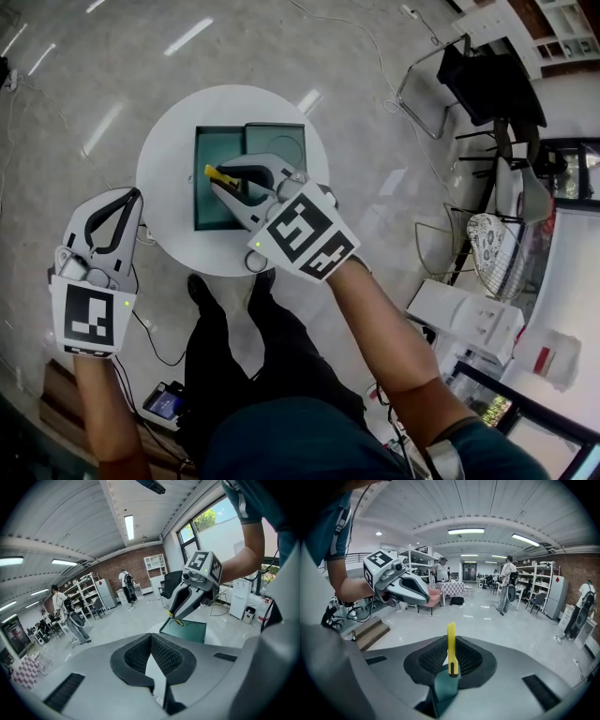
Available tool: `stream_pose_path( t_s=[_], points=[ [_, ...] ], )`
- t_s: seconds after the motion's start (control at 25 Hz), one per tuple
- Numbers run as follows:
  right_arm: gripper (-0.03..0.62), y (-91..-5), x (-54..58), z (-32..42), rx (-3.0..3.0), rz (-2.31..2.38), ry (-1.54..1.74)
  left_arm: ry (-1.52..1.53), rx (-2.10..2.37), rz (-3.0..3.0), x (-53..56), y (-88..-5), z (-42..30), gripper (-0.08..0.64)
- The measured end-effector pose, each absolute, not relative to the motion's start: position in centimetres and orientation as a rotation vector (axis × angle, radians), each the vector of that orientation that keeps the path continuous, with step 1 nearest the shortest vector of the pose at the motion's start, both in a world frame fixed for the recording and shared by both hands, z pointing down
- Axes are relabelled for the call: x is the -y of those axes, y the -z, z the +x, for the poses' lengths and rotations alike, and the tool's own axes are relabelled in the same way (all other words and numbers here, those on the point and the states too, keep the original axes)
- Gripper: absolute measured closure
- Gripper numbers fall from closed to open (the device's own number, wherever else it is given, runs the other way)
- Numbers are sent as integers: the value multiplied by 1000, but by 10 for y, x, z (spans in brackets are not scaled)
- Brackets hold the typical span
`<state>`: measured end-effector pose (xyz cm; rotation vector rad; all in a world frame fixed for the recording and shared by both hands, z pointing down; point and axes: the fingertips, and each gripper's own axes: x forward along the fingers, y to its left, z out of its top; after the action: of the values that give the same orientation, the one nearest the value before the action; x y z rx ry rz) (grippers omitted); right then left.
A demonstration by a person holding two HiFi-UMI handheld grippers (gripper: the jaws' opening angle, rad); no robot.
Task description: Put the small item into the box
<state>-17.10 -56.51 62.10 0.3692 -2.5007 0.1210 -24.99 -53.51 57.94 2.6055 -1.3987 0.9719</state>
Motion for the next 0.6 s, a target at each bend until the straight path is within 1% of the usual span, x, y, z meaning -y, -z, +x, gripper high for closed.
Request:
stream_pose_path(
  t_s=[0.6],
  points=[
    [520,-741,541,-191,2403,242,-190,-977,1360,2515,512,-672,-266,541]
  ],
)
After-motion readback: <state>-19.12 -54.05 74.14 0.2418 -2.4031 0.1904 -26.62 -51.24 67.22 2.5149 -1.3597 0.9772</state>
